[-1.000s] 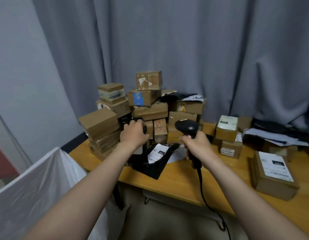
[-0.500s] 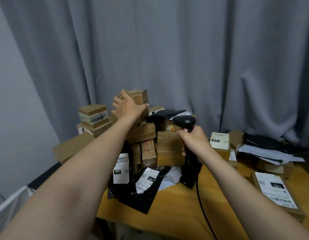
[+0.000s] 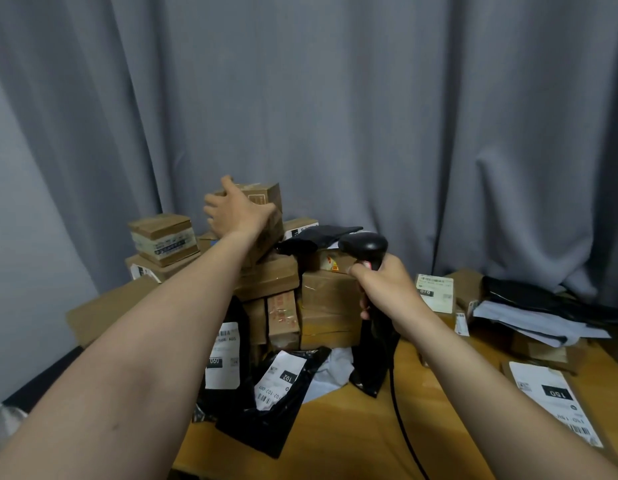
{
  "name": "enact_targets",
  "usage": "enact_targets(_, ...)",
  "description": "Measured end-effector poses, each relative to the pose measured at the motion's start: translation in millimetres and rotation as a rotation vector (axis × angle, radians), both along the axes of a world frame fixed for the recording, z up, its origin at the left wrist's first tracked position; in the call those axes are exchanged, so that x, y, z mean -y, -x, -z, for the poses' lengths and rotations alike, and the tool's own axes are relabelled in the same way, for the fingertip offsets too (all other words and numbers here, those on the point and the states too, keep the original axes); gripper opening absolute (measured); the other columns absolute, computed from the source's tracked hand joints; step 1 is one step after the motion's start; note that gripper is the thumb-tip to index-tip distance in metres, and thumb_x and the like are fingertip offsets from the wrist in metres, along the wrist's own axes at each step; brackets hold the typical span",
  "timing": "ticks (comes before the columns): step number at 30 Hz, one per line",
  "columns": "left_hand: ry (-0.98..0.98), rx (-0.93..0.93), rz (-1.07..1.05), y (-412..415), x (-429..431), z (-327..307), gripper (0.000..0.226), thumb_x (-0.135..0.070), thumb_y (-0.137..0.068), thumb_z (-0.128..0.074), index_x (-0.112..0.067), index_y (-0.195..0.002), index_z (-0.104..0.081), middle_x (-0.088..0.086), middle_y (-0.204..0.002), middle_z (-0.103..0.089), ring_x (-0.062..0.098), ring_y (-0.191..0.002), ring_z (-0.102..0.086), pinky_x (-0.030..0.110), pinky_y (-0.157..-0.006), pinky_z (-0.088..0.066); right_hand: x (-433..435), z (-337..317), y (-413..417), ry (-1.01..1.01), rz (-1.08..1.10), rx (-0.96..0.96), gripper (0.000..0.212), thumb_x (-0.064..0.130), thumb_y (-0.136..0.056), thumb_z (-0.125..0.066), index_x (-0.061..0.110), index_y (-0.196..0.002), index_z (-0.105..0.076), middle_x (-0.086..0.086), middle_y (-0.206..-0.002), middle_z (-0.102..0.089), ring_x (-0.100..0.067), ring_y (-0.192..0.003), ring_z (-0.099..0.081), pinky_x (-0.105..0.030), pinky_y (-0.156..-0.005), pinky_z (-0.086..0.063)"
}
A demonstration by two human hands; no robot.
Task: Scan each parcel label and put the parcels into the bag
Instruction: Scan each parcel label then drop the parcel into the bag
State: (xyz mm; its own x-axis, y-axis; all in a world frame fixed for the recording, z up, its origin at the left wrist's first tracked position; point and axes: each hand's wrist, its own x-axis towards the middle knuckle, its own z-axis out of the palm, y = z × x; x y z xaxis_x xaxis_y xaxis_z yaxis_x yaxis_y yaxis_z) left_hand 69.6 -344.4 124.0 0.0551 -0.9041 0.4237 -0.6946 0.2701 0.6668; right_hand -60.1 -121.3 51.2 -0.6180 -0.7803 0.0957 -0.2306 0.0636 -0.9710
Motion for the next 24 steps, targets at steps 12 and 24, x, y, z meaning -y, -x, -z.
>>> enact_targets(12,-0.239,-0.767,0.542,-22.6,-102.4,2.2,0.062,-0.048,-0.077,-0.083,-0.025,-0.127,-0.053,0.002,-0.126,-0.066,0.024,-0.113,-0.068,0.040,-0.097,-0.058,-31.2,-12.3,-16.2,0.165,0.033,0.100,0.010,0.022,-0.100,-0.064,0.014,-0.096,-0.058,-0.011,-0.057,-0.061,-0.029,-0.050,-0.064,-0.042,-0.061,-0.059)
enact_targets(24,-1.221,-1.291,0.980,-72.4,-225.8,52.6,0.054,-0.050,-0.093,-0.062,-0.012,-0.132,-0.062,0.027,-0.120,-0.071,0.048,-0.123,-0.060,0.056,-0.111,-0.044,-96.6,-19.8,-40.9,0.489,0.149,0.210,0.024,0.025,-0.096,-0.075,0.020,-0.119,-0.068,0.005,-0.103,-0.078,-0.005,-0.091,-0.077,-0.035,-0.078,-0.065)
